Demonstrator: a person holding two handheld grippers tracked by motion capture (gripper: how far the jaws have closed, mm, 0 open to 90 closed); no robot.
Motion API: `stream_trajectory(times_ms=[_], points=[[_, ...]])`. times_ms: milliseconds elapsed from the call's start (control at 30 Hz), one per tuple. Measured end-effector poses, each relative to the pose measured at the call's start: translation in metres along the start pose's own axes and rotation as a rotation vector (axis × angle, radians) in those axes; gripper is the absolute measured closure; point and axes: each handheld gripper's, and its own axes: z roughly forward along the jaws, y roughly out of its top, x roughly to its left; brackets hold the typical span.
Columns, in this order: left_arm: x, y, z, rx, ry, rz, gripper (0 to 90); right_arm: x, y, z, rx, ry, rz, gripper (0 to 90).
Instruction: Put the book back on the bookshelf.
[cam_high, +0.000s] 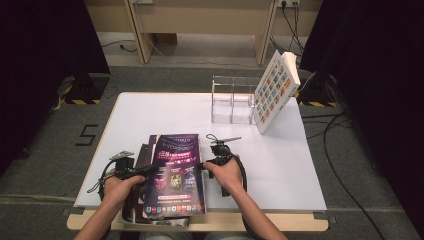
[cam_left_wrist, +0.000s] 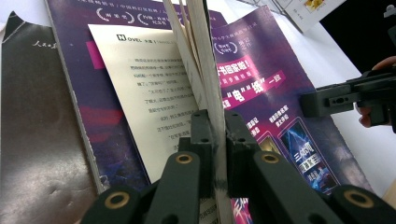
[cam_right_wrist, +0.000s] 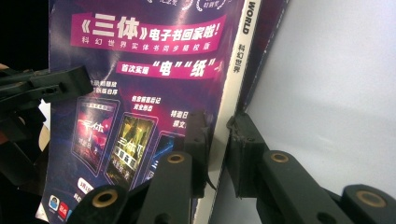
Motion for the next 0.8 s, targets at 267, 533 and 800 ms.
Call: stream_trajectory(times_ms=[267, 533, 800], points=[[0.001, 0.000, 0.002, 0.013, 0.007, 0.004, 84.8, -0.004, -0.001, 0.004, -0.006, -0.001, 0.001, 72.8], [0.002, 0.000, 0.002, 0.021, 0.009, -0.003, 84.5, -0.002, 0.000, 0.002, -0.022, 0.026, -0.007, 79.4], [0.003, -0.002, -0.001, 0.013, 0.032, 0.000, 75.8, 0.010, -0.006, -0.006, -0.095, 0.036, 0.014, 83.1]])
